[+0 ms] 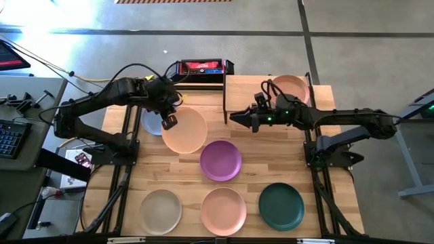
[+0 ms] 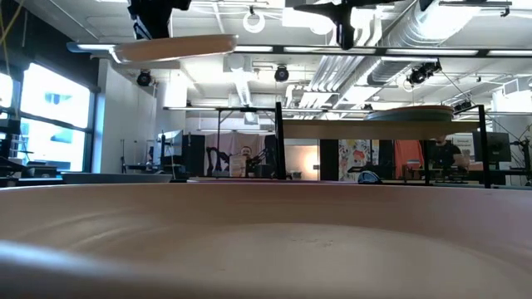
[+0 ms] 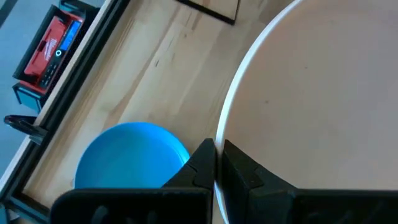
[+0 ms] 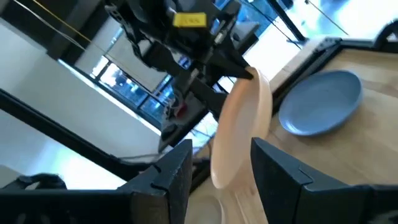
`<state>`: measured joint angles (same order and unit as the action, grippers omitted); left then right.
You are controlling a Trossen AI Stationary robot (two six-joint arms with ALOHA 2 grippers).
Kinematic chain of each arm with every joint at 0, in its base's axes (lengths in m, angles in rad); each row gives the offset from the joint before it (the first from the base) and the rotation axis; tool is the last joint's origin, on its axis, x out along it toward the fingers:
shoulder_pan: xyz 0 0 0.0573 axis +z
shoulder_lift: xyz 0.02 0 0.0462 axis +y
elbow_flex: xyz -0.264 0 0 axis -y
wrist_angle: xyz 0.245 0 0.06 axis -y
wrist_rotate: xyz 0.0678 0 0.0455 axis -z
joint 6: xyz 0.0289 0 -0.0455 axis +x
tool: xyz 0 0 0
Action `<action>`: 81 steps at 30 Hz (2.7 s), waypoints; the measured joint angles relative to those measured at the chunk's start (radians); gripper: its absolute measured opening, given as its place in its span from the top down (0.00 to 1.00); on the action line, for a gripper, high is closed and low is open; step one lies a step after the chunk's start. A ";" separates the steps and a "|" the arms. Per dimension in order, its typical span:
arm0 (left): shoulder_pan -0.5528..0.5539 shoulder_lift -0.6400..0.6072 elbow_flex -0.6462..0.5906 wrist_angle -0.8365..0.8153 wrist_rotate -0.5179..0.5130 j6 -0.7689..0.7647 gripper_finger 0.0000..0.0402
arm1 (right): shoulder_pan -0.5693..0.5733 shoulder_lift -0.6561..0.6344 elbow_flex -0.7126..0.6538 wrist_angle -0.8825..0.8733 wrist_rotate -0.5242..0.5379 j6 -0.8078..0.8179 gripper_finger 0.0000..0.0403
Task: Place and stack plates onto a shelf
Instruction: Stack the orange plate on top of the brown plate on the shelf
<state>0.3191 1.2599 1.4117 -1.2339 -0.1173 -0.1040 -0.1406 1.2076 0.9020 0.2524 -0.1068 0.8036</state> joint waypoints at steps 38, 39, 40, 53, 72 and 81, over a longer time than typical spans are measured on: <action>0.008 0.243 0.208 -0.126 -0.054 0.053 0.99 | 0.006 0.453 0.657 -0.703 0.203 -0.199 0.64; 0.008 0.243 0.208 -0.126 -0.054 0.053 0.99 | 0.008 0.458 0.657 -0.703 0.203 -0.198 0.64; 0.008 0.243 0.208 -0.125 -0.054 0.053 0.99 | 0.010 0.464 0.657 -0.706 0.203 -0.198 0.64; 0.008 0.243 0.208 -0.082 -0.054 0.036 0.99 | 0.017 0.491 0.656 -0.757 0.203 -0.175 0.64; 0.008 0.242 0.207 0.020 -0.053 0.023 0.99 | 0.017 0.491 0.656 -0.821 0.221 -0.106 0.78; 0.007 0.241 0.207 0.017 -0.050 0.026 0.99 | 0.016 0.490 0.654 -0.833 0.241 -0.039 0.98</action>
<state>0.3260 1.5005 1.6188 -1.2172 -0.1673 -0.0777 -0.1245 1.6978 1.5562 -0.5806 0.1342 0.7641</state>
